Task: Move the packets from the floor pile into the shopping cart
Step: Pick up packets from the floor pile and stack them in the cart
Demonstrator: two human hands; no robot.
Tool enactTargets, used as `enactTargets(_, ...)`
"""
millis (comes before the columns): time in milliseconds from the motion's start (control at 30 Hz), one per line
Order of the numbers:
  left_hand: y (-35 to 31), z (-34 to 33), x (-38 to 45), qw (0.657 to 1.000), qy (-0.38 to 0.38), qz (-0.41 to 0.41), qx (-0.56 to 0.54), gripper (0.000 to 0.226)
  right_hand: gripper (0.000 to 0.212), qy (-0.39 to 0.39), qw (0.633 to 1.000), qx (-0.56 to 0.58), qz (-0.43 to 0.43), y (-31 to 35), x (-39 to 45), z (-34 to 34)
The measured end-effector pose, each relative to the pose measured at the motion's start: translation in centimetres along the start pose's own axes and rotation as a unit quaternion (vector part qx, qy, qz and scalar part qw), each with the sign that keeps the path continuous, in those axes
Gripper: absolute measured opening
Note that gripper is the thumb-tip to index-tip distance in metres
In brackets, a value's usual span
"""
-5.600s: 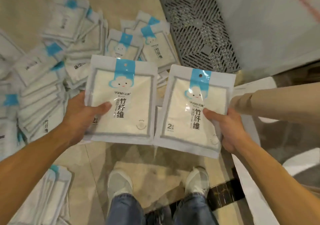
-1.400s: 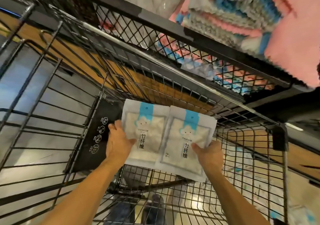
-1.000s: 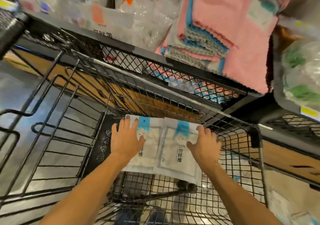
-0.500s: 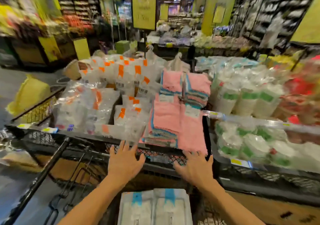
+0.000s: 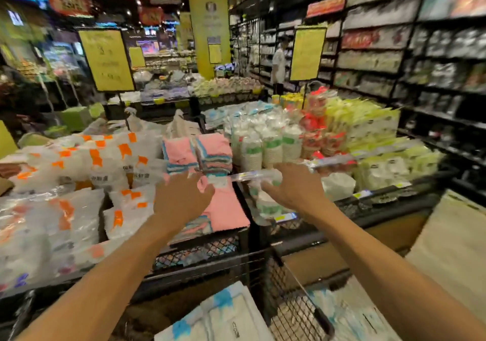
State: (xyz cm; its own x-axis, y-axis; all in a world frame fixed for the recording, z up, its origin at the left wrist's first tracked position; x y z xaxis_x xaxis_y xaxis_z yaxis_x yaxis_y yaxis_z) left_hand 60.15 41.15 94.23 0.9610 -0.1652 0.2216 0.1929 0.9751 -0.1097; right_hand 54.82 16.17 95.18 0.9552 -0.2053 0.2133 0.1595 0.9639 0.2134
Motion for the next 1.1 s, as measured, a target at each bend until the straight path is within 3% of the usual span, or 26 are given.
enactTargets(233, -12.9, -0.7, -4.5, 0.978, 0.022, -0.19, -0.082, 0.058, 0.078, -0.027, 0.984, -0.013, -0.176, -9.4, -12.3, 5.1)
enactTargets(533, -29.7, -2.0, -15.9, 0.911, 0.085, -0.384, -0.122, 0.058, 0.075, -0.083, 0.919, -0.041, -0.384, -21.6, -32.5, 10.6)
enactTargets(800, -41.9, -3.7, -25.8, 0.865, 0.097, -0.478, -0.114, 0.064, 0.073, -0.093, 0.858, -0.052, -0.503, -30.4, -47.3, 12.0)
enactTargets(1100, -53.6, -9.2, -35.5, 0.838, 0.139, -0.52, -0.095, 0.063, 0.075, -0.086, 0.806, -0.058, -0.582, -41.0, -60.8, 11.2)
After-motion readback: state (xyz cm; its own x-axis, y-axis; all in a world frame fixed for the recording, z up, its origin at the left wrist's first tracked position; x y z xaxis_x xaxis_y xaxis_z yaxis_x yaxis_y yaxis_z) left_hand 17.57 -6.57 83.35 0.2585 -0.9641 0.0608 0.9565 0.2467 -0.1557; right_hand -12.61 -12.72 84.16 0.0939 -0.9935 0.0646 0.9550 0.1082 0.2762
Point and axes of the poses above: each hand's wrist, its own x-axis towards the middle knuckle, its own z-axis out of the back of the hand, y = z × x, the point moved 6 cm from there along x, towards the middle knuckle, and after that the axes turned 2 degrees about -x, right-handed, at the moved point
